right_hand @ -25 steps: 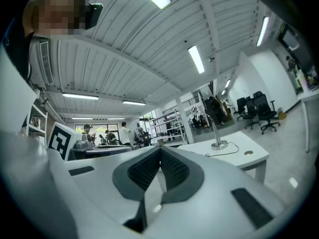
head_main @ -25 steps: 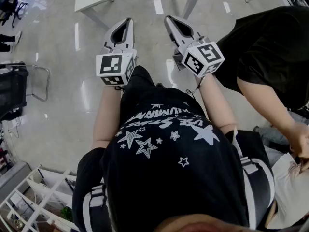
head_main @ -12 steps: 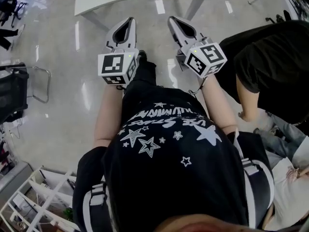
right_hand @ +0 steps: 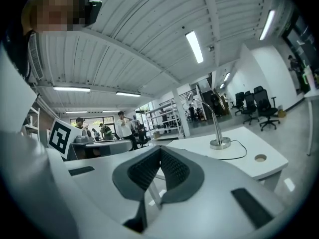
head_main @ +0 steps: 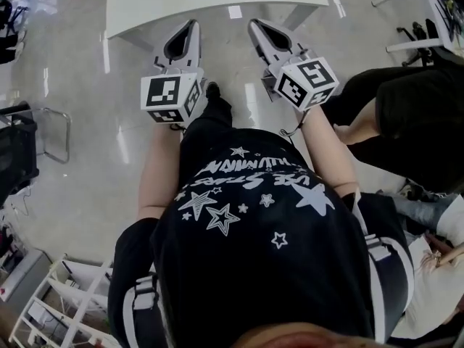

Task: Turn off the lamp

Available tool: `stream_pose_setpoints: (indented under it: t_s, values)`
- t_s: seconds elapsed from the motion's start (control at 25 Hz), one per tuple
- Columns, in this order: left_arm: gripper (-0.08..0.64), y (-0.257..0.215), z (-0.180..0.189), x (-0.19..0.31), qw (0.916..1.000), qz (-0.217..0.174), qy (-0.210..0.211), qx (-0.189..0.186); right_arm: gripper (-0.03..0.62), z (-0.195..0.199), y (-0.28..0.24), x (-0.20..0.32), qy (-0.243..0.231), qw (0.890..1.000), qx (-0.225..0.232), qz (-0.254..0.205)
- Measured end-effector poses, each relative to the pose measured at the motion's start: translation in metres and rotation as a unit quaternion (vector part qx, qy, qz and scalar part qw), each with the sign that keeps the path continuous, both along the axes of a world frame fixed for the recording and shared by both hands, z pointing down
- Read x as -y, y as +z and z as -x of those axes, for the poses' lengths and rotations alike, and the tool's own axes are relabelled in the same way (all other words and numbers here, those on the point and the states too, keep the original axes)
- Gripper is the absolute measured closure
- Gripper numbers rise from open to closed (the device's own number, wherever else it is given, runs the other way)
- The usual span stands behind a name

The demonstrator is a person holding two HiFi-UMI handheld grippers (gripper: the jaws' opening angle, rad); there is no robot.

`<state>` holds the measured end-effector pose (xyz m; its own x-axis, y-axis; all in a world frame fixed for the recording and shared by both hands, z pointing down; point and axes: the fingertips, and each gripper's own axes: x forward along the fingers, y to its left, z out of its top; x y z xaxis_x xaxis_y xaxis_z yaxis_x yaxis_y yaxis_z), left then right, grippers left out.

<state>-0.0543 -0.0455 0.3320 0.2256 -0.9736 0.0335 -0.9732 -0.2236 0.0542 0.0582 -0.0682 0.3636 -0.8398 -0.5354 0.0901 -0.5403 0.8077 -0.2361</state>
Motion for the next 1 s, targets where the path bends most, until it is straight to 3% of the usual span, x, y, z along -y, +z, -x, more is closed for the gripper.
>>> stream_pose_setpoints:
  t_s: [0.44, 0.76, 1.0]
  values:
    - [0.549, 0.008, 0.068, 0.113, 0.9985, 0.017, 0.051, -0.012, 0.586, 0.079, -0.001, 0.113, 0.036, 0.999, -0.011, 0.018]
    - [0.549, 0.050, 0.085, 0.188, 0.9943, 0.061, 0.086, -0.018, 0.586, 0.104, 0.022, 0.185, 0.072, 0.996, -0.027, 0.032]
    - [0.549, 0.066, 0.092, 0.203, 0.9908, 0.086, 0.103, -0.021, 0.587, 0.112, 0.029, 0.195, 0.081, 0.995, -0.044, 0.045]
